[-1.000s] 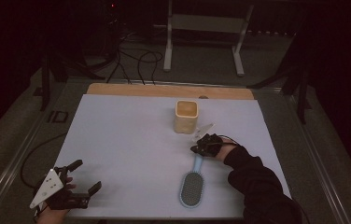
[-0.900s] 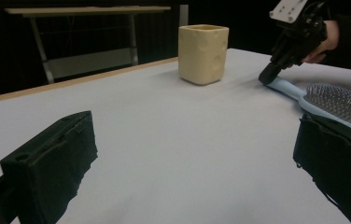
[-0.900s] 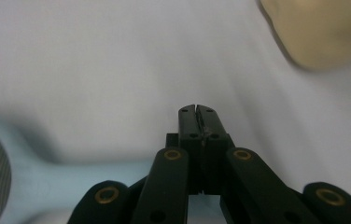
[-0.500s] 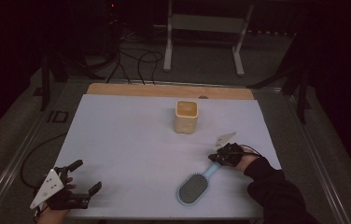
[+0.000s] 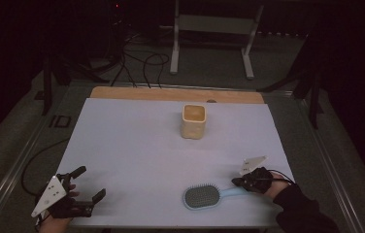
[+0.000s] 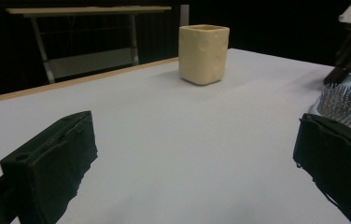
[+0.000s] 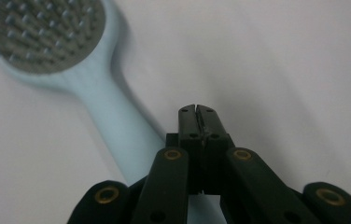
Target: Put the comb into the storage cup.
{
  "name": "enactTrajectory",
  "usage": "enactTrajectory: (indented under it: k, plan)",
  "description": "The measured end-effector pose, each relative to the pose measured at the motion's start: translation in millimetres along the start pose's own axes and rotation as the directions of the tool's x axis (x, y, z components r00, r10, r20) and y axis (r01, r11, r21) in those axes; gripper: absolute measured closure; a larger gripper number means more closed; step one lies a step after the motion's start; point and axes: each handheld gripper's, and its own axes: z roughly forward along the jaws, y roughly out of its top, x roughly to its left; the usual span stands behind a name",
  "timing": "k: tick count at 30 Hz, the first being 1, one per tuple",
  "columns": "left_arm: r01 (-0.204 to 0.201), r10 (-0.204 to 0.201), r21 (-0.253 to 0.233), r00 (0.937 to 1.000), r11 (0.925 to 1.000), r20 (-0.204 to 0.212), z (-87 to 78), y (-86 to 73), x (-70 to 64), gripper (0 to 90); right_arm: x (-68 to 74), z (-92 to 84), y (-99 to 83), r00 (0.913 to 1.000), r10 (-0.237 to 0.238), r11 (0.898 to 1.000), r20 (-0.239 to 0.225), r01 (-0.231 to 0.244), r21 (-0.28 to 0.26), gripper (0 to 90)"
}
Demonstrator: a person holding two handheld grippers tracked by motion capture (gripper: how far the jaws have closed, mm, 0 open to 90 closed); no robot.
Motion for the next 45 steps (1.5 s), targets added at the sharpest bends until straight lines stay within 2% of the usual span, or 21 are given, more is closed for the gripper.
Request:
enactTrajectory:
  k: [9,17,19,23,24,25,29,30,31,32,35,37,38,40,41,42,43,44,45]
  plan:
    - [0.001,-0.001,0.002,1.0,1.0,-0.001,0.5,-0.3,-0.5,0.0,22.9,-9.4,-15.9,0.9995,-0.003,1.0,-0.03,0.003,0.001,90.0]
    - [0.001,-0.001,0.002,1.0,1.0,0.0,1.3,-0.1,-0.5,0.0,35.0,-11.6,-16.4,0.9974,-0.032,0.999,-0.064,0.032,0.005,90.0]
    - [0.0,0.0,0.003,1.0,1.0,-0.001,1.2,-0.1,-0.6,0.0,35.2,-11.7,-16.1,0.9974,-0.035,0.999,-0.062,0.036,0.007,90.0]
    - [0.0,0.0,0.002,1.0,1.0,-0.001,0.7,0.1,-0.3,0.0,31.7,-13.1,-16.0,0.9993,-0.026,1.0,-0.028,0.026,-0.004,90.0]
    - [0.001,-0.001,0.003,1.0,1.0,-0.002,0.7,-0.1,-0.5,0.0,29.5,-16.2,-15.6,0.9998,-0.02,1.0,-0.007,0.02,-0.016,90.0]
    - [0.001,-0.001,0.003,1.0,1.0,-0.002,0.7,-0.1,-0.5,0.0,29.5,-16.2,-15.6,0.9998,-0.02,1.0,-0.007,0.02,-0.016,90.0]
    - [0.0,0.0,0.003,1.0,1.0,-0.001,0.6,0.0,-0.6,0.0,27.6,-23.6,-12.6,0.9994,-0.006,1.0,0.035,0.007,-0.023,82.8]
    - [0.001,-0.001,0.004,1.0,1.0,-0.001,0.6,-0.2,-0.7,0.0,27.3,-25.1,-11.9,0.9992,0.007,1.0,0.039,-0.007,-0.021,78.1]
    - [0.001,-0.001,0.004,1.0,1.0,-0.001,0.6,-0.2,-0.7,0.0,27.3,-25.1,-11.9,0.9992,0.007,1.0,0.039,-0.007,-0.021,78.1]
    - [0.002,-0.002,0.004,1.0,1.0,-0.002,0.7,-0.2,-0.3,0.0,26.8,-26.9,-10.2,0.9981,0.032,0.999,0.053,-0.03,-0.03,70.6]
    - [0.0,0.0,0.005,1.0,1.0,0.0,0.9,-0.2,-0.7,0.0,26.7,-29.7,-7.1,0.9978,0.045,0.998,0.05,-0.043,-0.036,60.8]
    - [0.0,0.0,0.006,1.0,1.0,0.001,0.7,-0.3,-1.0,0.0,26.6,-30.8,-5.9,0.9977,0.048,0.998,0.048,-0.046,-0.038,58.8]
    - [0.0,0.0,0.004,1.0,1.0,0.001,0.7,0.0,-0.9,0.0,27.2,-33.2,-2.7,0.997,0.06,0.997,0.049,-0.057,-0.046,53.1]
    - [0.001,-0.001,0.005,1.0,1.0,0.001,0.8,-0.2,-0.4,0.0,27.6,-36.0,0.4,0.9973,0.06,0.997,0.043,-0.057,-0.054,48.0]
    - [0.001,-0.001,0.005,1.0,1.0,0.001,0.8,-0.2,-0.4,0.0,27.6,-36.0,0.4,0.9973,0.06,0.997,0.043,-0.057,-0.054,48.0]
    - [0.004,-0.004,0.006,1.0,1.0,0.001,0.6,-0.4,-0.5,0.0,28.5,-37.8,4.0,0.9965,0.078,0.995,0.029,-0.076,-0.058,40.7]
    - [0.004,-0.004,0.006,1.0,1.0,0.001,0.6,-0.4,-0.5,0.0,28.5,-37.8,4.0,0.9965,0.078,0.995,0.029,-0.076,-0.058,40.7]
    - [0.003,-0.003,0.002,1.0,1.0,0.002,0.6,0.1,-0.4,0.0,30.2,-38.8,7.4,0.997,0.074,0.996,0.024,-0.072,-0.048,33.1]
    - [0.002,-0.002,0.003,1.0,1.0,0.002,0.7,0.0,-0.3,0.0,31.4,-39.0,9.1,0.9971,0.073,0.996,0.018,-0.073,-0.043,29.4]
